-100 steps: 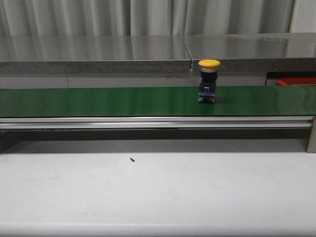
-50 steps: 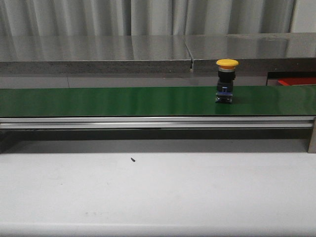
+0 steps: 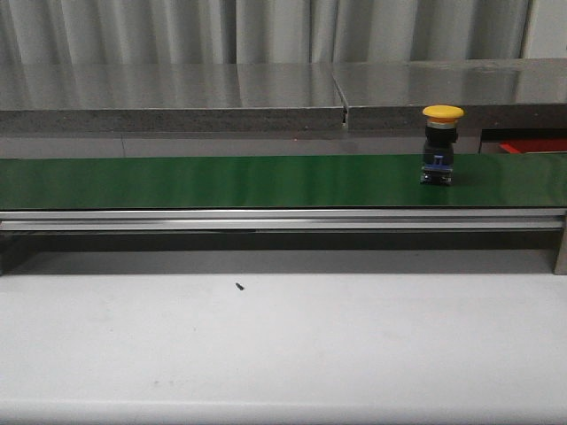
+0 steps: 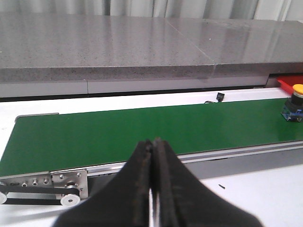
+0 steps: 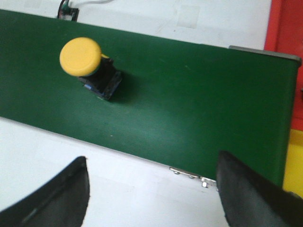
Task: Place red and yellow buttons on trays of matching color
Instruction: 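Move the right gripper back above the belt end, then grasp the yellow button at the belt end with the right gripper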
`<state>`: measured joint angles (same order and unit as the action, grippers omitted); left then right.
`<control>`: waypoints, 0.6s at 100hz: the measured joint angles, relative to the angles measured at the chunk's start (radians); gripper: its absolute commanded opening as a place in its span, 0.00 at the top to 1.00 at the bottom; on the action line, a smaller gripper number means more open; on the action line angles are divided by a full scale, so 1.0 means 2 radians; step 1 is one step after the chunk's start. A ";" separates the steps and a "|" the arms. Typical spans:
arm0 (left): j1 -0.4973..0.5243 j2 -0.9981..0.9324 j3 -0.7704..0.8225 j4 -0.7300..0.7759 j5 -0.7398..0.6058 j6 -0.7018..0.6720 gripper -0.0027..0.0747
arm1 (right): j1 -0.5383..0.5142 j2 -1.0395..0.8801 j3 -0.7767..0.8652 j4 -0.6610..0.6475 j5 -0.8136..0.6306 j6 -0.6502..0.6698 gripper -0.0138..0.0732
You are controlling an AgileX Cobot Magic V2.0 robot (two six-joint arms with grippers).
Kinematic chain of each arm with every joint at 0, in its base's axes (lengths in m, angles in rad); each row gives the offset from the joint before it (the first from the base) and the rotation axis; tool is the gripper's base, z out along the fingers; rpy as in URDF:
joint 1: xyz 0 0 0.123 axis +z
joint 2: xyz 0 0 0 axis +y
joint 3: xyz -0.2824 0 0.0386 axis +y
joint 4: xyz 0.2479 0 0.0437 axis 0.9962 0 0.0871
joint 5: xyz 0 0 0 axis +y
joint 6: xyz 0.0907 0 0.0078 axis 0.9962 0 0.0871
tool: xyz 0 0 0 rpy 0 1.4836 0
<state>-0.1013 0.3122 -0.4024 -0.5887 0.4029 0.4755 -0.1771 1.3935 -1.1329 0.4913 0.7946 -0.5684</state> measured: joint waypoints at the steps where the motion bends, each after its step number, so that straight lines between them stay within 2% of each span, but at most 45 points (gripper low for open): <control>1: 0.000 0.000 0.000 0.000 0.000 0.000 0.99 | 0.001 0.000 0.001 0.000 -0.001 0.000 0.21; 23: 0.000 0.000 0.000 0.000 0.000 0.000 0.99 | 0.039 0.015 0.010 0.002 -0.042 -0.012 0.21; 60: 0.000 0.000 0.000 0.000 0.000 0.000 0.99 | 0.046 0.093 -0.005 0.003 -0.077 -0.024 0.21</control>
<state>-0.1013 0.3122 -0.4024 -0.5887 0.4029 0.4755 -0.0847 1.5798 -1.1437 0.4968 0.6402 -0.6155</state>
